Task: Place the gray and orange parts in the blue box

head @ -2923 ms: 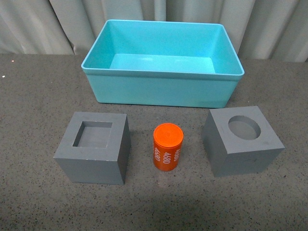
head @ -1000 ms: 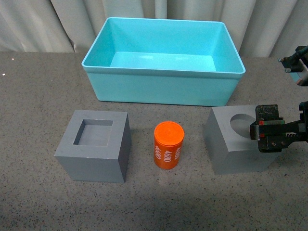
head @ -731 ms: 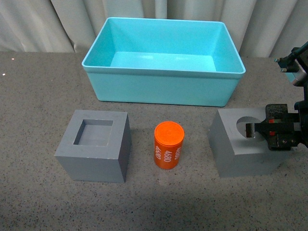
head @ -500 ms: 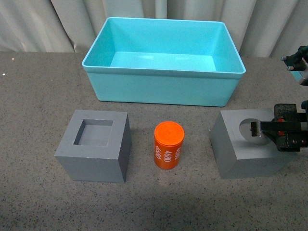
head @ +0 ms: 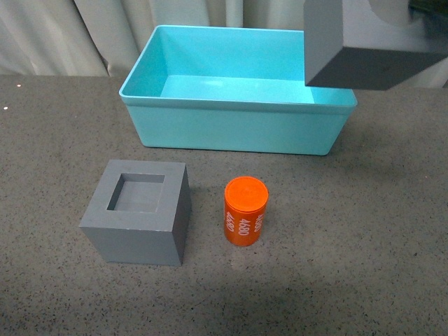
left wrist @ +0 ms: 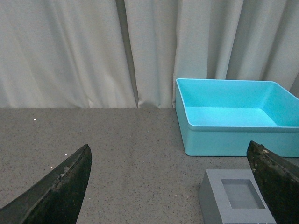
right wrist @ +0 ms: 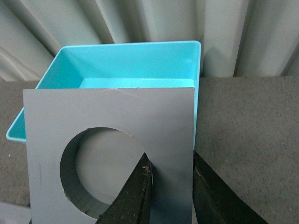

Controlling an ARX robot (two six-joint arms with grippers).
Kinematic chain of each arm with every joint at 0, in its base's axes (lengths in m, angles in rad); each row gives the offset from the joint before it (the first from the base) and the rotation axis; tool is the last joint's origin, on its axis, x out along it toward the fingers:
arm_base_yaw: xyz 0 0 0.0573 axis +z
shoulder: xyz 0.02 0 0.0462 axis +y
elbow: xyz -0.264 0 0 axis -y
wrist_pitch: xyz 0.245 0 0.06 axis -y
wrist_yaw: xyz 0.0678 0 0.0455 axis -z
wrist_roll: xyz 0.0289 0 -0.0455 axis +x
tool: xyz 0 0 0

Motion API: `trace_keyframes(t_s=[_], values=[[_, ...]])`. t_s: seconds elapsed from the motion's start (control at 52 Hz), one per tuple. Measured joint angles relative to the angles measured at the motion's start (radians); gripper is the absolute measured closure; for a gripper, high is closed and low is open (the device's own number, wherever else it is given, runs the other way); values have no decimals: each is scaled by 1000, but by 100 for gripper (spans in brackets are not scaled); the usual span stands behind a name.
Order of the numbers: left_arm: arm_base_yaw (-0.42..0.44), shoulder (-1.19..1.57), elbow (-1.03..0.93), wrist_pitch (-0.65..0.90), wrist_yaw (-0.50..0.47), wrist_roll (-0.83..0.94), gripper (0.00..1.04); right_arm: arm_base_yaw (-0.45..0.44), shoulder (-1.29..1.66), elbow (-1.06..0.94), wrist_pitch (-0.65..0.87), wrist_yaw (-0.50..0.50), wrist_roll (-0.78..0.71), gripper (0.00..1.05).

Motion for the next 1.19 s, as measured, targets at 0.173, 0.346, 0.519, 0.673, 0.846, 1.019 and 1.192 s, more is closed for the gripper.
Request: trace_keyframes(t_s=[0.173, 0.346, 0.519, 0.673, 0.846, 1.019, 1.192], values=[[0, 0, 0, 0, 0, 0, 7, -1, 186, 162, -9, 11, 9, 87], [0, 0, 0, 0, 0, 0, 7, -6, 332, 285, -56, 28, 31, 87], [0, 0, 0, 0, 0, 0, 7, -6, 476, 397, -92, 25, 67, 87], [0, 0, 0, 0, 0, 0, 7, -4, 566, 473, -164, 23, 75, 87], [0, 0, 0, 0, 0, 0, 7, -2, 634, 520, -213, 11, 74, 87], [0, 0, 0, 0, 0, 0, 7, -2, 672, 574, -274, 7, 74, 87], [0, 0, 0, 0, 0, 0, 7, -5, 685, 589, -288, 6, 61, 84]])
